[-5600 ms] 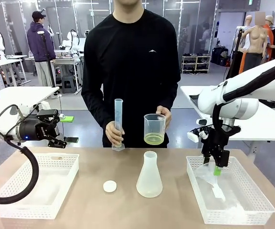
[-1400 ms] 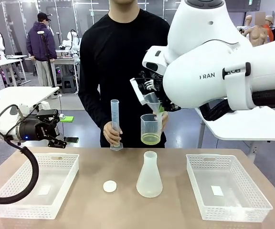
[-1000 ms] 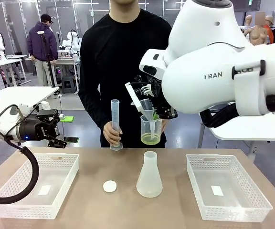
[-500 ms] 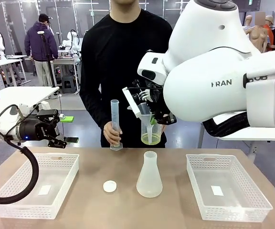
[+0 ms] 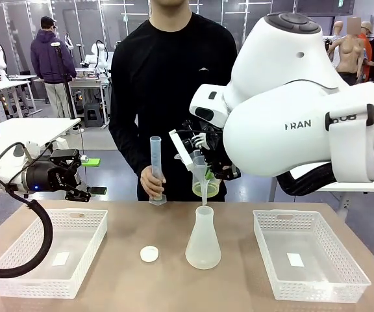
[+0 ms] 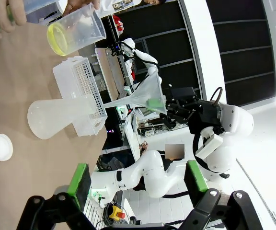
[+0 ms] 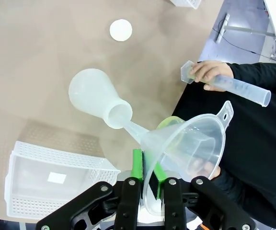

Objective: Prepare the solutions needed for the experiment.
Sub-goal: Pick up the Plastic Funnel and insert it into the Big flask, then once the solution is in the Big flask , pick up the Plastic Funnel and place it back into the right Organizing basket.

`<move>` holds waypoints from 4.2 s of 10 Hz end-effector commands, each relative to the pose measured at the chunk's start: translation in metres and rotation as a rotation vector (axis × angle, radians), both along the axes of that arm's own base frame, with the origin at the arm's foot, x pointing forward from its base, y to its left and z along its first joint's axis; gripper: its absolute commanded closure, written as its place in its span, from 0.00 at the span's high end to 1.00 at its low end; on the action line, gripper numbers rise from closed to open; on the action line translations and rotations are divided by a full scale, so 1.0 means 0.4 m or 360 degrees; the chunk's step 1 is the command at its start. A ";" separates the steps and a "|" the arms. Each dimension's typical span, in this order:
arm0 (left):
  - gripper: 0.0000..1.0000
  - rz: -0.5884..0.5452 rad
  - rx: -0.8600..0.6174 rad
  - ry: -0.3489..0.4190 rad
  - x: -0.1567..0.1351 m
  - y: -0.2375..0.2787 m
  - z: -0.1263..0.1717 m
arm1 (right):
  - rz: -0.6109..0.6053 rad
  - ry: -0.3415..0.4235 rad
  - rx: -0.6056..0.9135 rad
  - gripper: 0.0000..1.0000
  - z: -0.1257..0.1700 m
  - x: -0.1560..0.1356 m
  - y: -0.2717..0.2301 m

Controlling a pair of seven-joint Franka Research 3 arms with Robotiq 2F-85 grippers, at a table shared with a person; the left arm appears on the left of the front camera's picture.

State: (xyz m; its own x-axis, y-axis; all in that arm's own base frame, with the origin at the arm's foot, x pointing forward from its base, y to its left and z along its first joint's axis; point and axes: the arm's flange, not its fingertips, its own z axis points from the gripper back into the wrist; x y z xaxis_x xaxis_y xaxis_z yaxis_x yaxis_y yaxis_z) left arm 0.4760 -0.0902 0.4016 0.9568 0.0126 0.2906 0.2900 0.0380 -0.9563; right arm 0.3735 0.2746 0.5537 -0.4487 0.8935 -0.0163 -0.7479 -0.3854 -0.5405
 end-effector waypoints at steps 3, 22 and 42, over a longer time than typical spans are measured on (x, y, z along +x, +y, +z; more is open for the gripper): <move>1.00 0.0000 0.0002 0.0002 0.001 -0.001 0.002 | 0.0026 0.0036 0.0081 0.06 -0.048 0.017 -0.016; 1.00 0.0000 0.0002 0.0002 0.001 -0.001 0.002 | -0.0061 0.0163 0.0212 0.21 -0.216 0.065 -0.039; 1.00 0.0000 0.0002 0.0002 0.001 -0.001 0.002 | -0.0198 -0.0020 0.0413 0.96 -0.131 0.005 -0.114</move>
